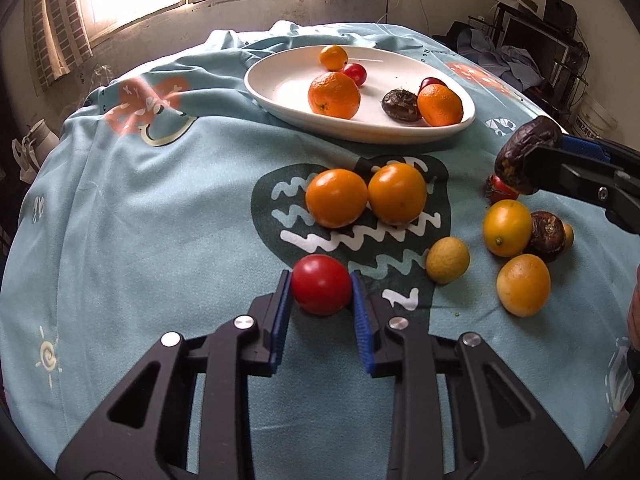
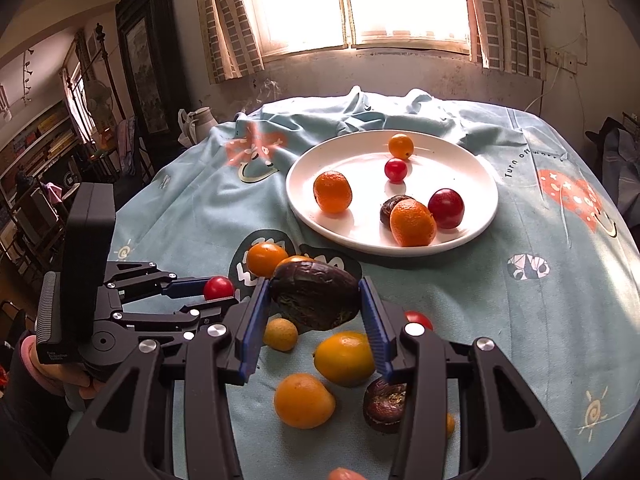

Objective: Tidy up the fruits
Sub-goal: 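Place the passion fruit and cherry tomato on the plate, opening both grippers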

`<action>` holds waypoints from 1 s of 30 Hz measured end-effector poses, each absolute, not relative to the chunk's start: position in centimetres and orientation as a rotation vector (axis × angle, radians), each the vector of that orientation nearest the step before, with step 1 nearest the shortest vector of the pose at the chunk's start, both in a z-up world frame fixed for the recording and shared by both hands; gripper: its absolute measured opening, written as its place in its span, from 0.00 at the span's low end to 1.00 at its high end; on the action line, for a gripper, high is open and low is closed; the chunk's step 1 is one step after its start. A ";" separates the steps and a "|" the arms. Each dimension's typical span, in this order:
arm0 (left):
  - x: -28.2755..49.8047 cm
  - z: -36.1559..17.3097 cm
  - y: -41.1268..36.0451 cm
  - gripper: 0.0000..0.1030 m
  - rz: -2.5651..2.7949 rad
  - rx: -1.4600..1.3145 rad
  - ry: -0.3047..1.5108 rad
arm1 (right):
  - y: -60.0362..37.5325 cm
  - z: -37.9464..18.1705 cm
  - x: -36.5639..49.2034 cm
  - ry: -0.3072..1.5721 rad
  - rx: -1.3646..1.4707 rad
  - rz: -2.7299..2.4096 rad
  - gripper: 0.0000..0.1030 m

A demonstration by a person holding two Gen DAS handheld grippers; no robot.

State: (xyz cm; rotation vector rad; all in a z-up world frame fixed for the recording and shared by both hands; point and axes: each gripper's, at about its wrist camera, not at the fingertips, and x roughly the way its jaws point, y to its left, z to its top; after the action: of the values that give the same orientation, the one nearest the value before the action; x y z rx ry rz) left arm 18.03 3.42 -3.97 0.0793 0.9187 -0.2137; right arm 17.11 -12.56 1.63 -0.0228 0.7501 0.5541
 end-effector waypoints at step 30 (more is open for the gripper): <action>28.9 3.3 2.6 0.97 -0.032 0.001 0.744 | -17.9 3.0 27.8 0.708 0.136 0.526 0.65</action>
State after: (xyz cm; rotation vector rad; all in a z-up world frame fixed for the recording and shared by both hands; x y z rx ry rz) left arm 28.88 2.58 3.32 0.0012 0.7445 -0.0316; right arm 27.75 -17.89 2.98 0.1363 0.7081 0.5265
